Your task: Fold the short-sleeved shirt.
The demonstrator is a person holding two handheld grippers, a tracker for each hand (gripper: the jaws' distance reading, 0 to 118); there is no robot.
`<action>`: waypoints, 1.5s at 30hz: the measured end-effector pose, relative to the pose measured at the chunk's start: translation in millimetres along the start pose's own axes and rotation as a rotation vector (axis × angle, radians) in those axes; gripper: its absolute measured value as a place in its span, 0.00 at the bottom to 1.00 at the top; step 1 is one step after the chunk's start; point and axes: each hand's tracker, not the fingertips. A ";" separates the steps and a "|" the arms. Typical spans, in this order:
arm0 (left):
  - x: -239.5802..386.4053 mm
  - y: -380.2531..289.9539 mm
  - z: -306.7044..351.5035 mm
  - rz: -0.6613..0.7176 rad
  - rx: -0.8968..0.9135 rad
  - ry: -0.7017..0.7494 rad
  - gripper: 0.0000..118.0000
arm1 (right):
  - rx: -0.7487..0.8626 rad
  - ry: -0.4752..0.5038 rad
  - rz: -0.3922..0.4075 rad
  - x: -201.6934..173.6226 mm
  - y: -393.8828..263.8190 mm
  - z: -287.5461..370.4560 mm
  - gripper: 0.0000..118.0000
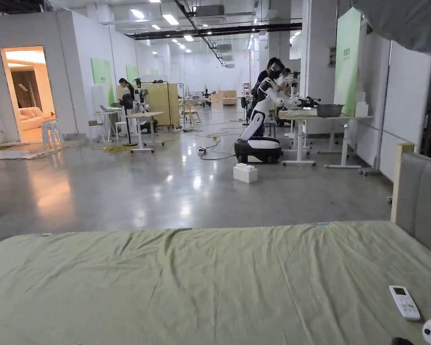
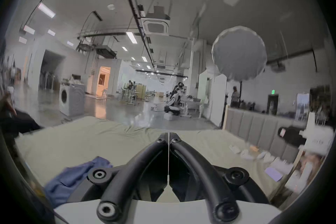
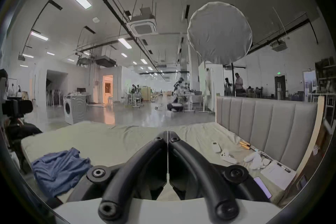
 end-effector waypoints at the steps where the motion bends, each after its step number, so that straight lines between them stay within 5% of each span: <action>1: 1.5 0.6 1.3 -0.028 0.001 -0.019 0.00 | 0.003 -0.002 0.058 -5.8 -2.0 0.6 0.01; 2: 3.3 0.8 2.1 -0.042 0.001 -0.032 0.00 | 0.030 -0.009 0.101 -6.4 -1.1 1.4 0.01; 7: 11.3 3.8 2.1 -0.053 0.009 -0.021 0.00 | 0.002 0.010 0.020 -2.2 1.0 0.1 0.01; 39: -7.5 -12.6 -14.7 -0.027 -0.074 0.014 0.00 | -0.104 0.065 0.027 -10.5 -18.4 -6.9 0.01; 45: -47.1 -28.2 -28.9 -0.049 -0.152 0.073 0.32 | -0.159 0.095 0.023 -12.3 -33.0 -12.5 0.01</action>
